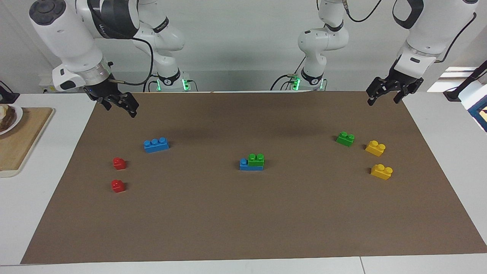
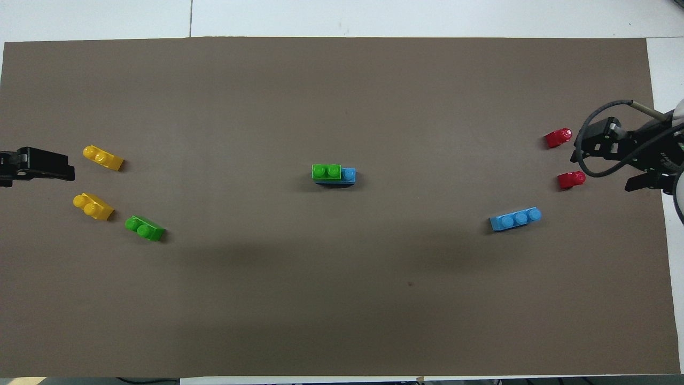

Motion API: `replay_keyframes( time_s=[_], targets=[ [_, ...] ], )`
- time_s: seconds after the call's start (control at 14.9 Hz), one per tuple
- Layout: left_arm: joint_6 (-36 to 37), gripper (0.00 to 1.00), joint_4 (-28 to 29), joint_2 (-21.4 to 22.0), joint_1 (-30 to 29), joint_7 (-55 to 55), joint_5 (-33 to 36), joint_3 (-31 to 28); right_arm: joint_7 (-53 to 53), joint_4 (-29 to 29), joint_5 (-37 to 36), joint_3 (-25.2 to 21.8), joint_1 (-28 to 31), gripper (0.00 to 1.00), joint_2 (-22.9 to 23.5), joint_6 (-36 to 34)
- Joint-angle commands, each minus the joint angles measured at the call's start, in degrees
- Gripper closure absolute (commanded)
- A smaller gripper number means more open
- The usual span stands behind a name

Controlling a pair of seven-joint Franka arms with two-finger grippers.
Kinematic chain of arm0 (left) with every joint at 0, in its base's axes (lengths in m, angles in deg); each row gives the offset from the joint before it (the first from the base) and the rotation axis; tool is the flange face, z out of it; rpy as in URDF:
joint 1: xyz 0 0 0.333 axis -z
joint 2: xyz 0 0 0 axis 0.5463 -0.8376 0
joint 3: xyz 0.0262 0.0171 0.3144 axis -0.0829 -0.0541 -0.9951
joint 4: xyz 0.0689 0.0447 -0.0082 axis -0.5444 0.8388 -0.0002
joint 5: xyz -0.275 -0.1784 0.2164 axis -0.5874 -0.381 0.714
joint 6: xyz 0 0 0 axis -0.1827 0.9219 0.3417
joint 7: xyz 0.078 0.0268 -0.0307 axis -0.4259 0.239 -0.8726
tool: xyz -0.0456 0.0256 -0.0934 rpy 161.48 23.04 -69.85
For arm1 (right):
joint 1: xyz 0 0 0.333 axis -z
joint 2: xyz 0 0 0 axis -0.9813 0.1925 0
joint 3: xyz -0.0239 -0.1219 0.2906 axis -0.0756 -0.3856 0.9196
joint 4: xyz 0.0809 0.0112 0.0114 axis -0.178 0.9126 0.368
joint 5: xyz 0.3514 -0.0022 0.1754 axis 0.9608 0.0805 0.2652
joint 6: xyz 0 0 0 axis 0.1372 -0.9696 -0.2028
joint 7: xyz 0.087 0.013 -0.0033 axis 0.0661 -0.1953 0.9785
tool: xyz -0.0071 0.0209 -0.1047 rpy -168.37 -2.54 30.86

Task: Remove green block with left arm and hold with right
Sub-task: 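Move the left gripper and the right gripper toward the joined brick pair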

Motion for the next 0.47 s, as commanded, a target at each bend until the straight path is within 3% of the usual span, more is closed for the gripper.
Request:
replay_keyframes(
  time_s=[0.0, 0.13, 0.4],
  targets=[
    [0.98, 0.00, -0.50, 0.05, -0.06, -1.30, -0.54, -0.20, -19.40, 3.14, 4.83, 0.21, -1.09, 0.02, -0.46, 3.43],
    [0.54, 0.00, 0.20, 0.22, -0.07, -4.72, -0.54, -0.20, -28.66, 3.23, 9.74, 0.21, -1.52, 0.02, 0.86, 4.40],
    [-2.61, 0.00, 4.58, 1.97, 2.12, -16.90, -0.62, 0.24, -37.12, 4.54, 22.30, 0.12, -1.17, 0.02, 4.64, 7.46]
  ],
)
